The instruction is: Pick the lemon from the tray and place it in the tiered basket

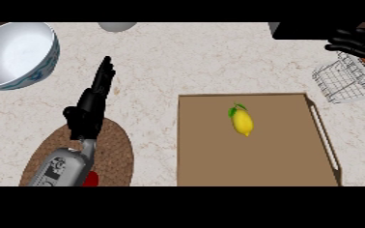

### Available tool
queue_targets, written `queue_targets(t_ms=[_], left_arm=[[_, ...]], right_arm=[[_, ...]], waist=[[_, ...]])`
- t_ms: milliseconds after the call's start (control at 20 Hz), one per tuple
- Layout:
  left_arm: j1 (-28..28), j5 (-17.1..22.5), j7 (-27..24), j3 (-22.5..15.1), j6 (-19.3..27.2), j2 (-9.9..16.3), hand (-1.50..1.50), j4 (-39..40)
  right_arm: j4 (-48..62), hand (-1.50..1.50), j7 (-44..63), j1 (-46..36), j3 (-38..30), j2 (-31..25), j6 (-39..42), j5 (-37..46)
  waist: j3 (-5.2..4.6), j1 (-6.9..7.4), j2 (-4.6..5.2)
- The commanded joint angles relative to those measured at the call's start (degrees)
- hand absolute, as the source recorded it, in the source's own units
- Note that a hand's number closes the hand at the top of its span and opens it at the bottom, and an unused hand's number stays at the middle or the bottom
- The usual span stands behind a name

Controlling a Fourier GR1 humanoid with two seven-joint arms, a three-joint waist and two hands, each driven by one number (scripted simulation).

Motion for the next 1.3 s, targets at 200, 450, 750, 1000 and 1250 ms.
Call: queue_targets(t_ms=[200, 450, 750, 1000, 1250], left_arm=[[0.6, -0.5, 0.0, 0.1, -0.3, 0.1, 0.0, -0.1], [4.3, -2.2, -0.2, -0.5, 0.8, 0.0, 0.0, -3.8], [1.1, -3.9, 4.2, 0.9, -0.1, -2.5, 0.0, -3.4], [6.3, -5.7, -1.4, 0.1, 0.1, -4.5, 0.0, -3.7], [1.9, -6.7, 2.0, 1.2, -0.9, -4.5, 0.0, -2.6]], right_arm=[[-19.5, -1.5, -1.8, -4.6, 3.0, -4.1, 0.7, 24.0], [-25.0, -1.5, 0.8, -3.6, 10.5, 0.7, -3.4, 35.1], [-24.5, -1.5, -0.5, -3.5, 12.6, 4.5, -1.2, 41.6], [-28.8, -1.5, 6.1, -3.9, 14.4, 6.3, 1.1, 41.4], [-32.4, -1.5, 9.3, 0.3, 18.4, 6.5, 2.3, 45.5]], waist=[[-0.06, -0.22, -0.21], [-0.14, -0.01, -0.27], [-0.16, -0.61, -0.17], [-0.19, -0.69, -0.23], [-0.18, -1.01, -0.25]])
